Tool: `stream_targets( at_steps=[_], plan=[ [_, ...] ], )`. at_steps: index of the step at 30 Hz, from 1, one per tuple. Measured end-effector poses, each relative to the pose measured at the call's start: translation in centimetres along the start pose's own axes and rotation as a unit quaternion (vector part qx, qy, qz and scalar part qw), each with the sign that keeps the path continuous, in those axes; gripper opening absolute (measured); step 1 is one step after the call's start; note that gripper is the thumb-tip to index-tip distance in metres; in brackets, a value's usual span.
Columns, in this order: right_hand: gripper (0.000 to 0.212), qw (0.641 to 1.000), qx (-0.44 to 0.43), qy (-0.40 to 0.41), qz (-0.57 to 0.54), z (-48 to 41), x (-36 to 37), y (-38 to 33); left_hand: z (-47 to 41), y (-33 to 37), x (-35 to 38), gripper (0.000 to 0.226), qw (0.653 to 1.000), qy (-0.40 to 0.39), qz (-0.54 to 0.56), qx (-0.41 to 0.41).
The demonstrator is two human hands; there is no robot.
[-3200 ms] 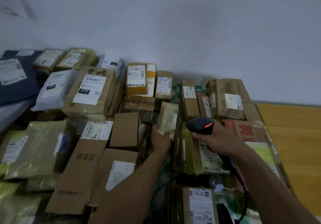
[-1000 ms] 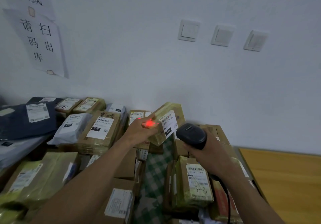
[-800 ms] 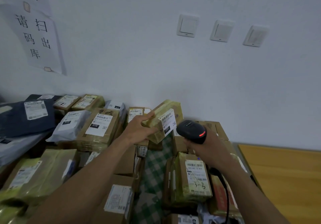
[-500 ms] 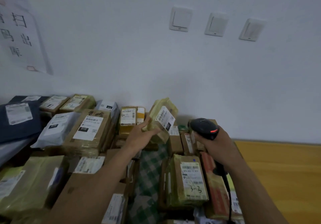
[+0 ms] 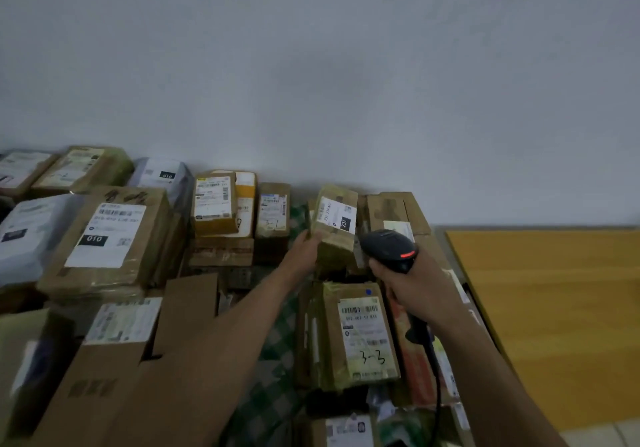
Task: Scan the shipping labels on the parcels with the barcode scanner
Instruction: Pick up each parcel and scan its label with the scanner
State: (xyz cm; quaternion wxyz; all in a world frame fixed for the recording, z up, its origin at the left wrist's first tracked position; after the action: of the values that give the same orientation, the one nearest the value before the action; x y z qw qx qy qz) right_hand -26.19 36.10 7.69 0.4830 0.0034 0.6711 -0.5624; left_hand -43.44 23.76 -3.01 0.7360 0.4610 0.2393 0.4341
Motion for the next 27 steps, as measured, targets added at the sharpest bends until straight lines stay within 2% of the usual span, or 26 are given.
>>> stream_targets(
  at_steps=[6,10,17,20,23,27],
  plan=[
    [0.078,0.999,0.019,-0.007,0.041,0.3,0.6,0.8,-0.7,-2.6,1.3,0.051,0.995,-0.029,-0.099,0.006],
    [0.05,0.999,0.014,-0.036,-0.001,1.2,1.2,-0.3,-0.4,-1.8,0.4,0.051,0.985,0.012,-0.167,0.034],
    [0.038,0.99,-0.014,-0.143,0.002,1.4,5.0,-2.5,-3.8,0.6,-5.1,0.037,0.952,0.146,-0.235,0.131],
    [0.032,0.983,-0.002,-0.183,-0.011,1.2,7.1,-1.8,-6.3,0.7,-6.6,0.052,0.923,0.176,-0.31,0.142],
    [0.031,0.98,0.014,-0.198,-0.009,0.3,8.7,-0.2,-8.9,0.2,-7.4,0.063,0.916,0.184,-0.334,0.127],
    [0.053,0.976,0.062,-0.207,-0.015,-0.6,9.4,1.5,-11.7,-0.6,-7.5,0.068,0.881,0.17,-0.427,0.115]
  ],
)
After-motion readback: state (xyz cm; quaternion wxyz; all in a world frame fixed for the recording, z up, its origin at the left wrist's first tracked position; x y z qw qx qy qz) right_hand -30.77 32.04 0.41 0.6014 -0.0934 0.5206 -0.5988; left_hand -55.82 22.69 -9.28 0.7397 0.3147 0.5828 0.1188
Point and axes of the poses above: each hand's wrist, its own z-axis away from the middle knuckle, its own x-axis out of the palm, y = z × x, the point moved 7 cm from there along -z, towards the middle knuckle, and after that the axes turned 11 degrees about y, right-handed, at the moved point
